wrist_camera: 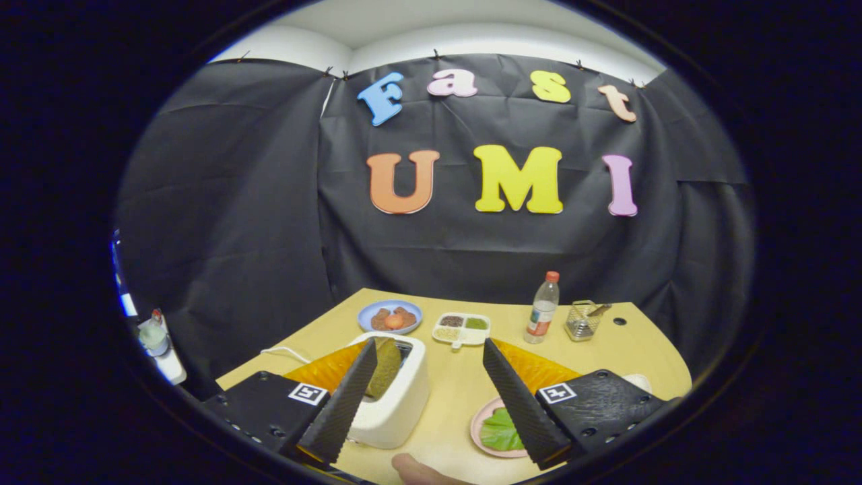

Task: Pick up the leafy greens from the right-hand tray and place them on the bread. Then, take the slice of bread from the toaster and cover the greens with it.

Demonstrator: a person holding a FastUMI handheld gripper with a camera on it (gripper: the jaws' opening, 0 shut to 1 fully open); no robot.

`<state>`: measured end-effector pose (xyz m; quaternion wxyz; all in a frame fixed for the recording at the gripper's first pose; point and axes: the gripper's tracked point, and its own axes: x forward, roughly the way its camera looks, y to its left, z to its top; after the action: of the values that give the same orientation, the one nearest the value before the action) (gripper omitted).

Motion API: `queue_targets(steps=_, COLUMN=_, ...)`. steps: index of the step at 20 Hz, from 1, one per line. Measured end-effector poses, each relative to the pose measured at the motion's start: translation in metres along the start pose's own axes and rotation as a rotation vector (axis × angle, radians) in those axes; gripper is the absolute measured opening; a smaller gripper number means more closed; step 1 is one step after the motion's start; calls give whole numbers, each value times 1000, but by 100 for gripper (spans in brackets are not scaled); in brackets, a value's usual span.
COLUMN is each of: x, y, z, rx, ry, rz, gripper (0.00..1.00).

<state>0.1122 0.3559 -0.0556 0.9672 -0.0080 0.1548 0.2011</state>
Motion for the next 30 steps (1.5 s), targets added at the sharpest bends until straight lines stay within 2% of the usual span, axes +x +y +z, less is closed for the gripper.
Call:
queue_targets(steps=5, x=51, y=41, z=-17, rx=4, ry=42, rz=33, gripper=98)
queue_targets(steps=11, x=102, y=46, z=-53, rx=2, ry=144, rz=-22, gripper=98)
queue_targets(steps=14, x=114, y=48, z=-60, rx=10, ry=168, rz=-24, gripper=73)
queue_targets(steps=15, x=115, y=50, z=-63, rx=8, ry=181, rz=-11, gripper=71)
queue_targets(steps=18, x=114, y=59, z=-72, rx=-8, ry=203, rz=15, gripper=42)
queue_targets(steps=19, x=113, y=57, z=-71, rx=-29, ry=192, rz=-6, gripper=38)
queue_targets(steps=20, x=109, y=49, z=-69, rx=-46, ry=181, rz=-42, gripper=28)
queue_targets(steps=21, x=105, y=51, z=-68, rx=-36, ry=183, rz=-37, gripper=17)
queue_targets(steps=22, x=105, y=56, z=-71, rx=-20, ry=191, rz=-24, gripper=17)
queue_targets(steps=23, x=101, y=54, z=-66, rx=-8, ry=182, rz=-47, gripper=17)
queue_targets(steps=25, x=94, y=53, z=-46, rx=18, ry=142, rz=-47, gripper=11)
queue_targets(steps=30, x=68, y=52, z=-4, rx=18, ry=48, rz=-53, gripper=11)
